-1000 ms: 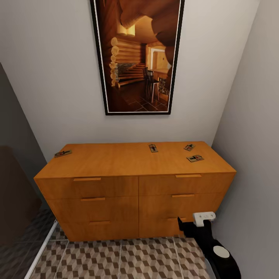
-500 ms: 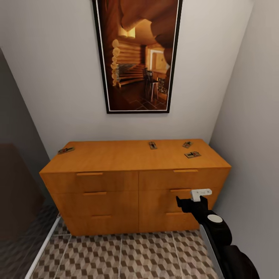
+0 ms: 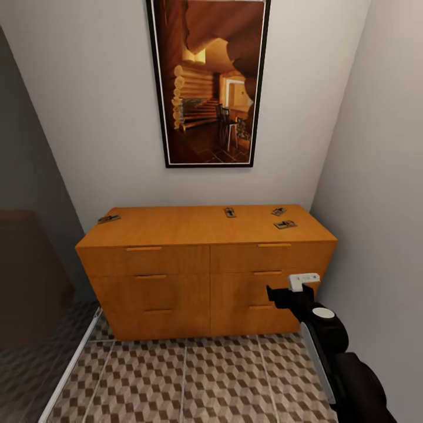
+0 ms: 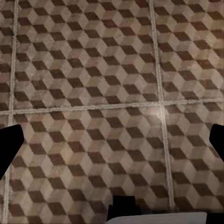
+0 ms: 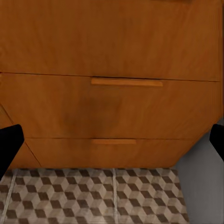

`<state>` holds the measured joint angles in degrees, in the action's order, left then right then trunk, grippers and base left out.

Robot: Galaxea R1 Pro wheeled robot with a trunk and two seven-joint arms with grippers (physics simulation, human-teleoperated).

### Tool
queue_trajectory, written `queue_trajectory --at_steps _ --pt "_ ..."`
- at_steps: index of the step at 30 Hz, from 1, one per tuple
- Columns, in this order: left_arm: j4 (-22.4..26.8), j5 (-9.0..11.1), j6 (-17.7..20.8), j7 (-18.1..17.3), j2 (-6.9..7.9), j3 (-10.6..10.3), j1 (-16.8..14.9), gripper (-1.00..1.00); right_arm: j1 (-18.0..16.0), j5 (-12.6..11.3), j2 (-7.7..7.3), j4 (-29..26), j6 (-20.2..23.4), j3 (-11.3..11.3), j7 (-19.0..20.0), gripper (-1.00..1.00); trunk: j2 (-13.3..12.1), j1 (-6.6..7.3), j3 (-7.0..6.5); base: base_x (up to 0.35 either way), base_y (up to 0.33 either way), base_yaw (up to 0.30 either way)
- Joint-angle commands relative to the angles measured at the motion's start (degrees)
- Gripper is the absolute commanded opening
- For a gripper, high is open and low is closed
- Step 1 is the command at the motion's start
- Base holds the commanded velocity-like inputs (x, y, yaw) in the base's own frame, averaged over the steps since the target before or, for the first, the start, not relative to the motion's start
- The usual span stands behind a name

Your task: Take the four mousetraps from the cabinet in the bathroom and place them on the bathroom floor. Make sure all four end up on the same floor surface, and ensure that at least two of them are either under or directly next to the same bathroom sink.

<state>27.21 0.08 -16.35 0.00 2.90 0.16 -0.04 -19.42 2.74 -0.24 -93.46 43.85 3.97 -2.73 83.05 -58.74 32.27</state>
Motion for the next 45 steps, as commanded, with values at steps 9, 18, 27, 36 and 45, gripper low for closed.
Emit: queue_trajectory --at_steps 9,18,27,36,45 --pt "-0.03 0.01 -0.33 -0.06 0.0 0.01 -0.02 1.0 -8.91 0.25 0.32 0.02 4.99 0.15 -0.72 1.0 0.03 0.01 0.05 -0.021 0.0 0.0" --pt "-0.05 0.01 -0.34 -0.09 0.0 0.01 -0.02 1.0 -21.53 0.23 3.6 0.34 11.75 0.25 -3.75 1.0 0.03 0.01 0.05 -0.001 0.0 0.0" --pt "0.0 0.01 -0.35 -0.16 0.0 0.01 0.01 1.0 -32.71 1.04 7.32 2.04 12.64 0.93 -5.8 1.0 0.03 0.01 0.05 0.0 0.0 0.0" --pt "0.02 0.01 -0.35 -0.17 0.0 0.01 -0.03 1.0 -38.43 1.19 9.08 9.45 12.62 1.27 -5.9 1.0 0.03 0.01 0.05 0.0 0.0 0.0" --pt "0.04 0.01 -0.35 -0.18 0.0 0.09 -0.01 1.0 -39.47 1.07 10.18 19.03 12.25 1.41 -5.3 1.0 0.03 0.01 0.05 0.079 0.0 0.0"
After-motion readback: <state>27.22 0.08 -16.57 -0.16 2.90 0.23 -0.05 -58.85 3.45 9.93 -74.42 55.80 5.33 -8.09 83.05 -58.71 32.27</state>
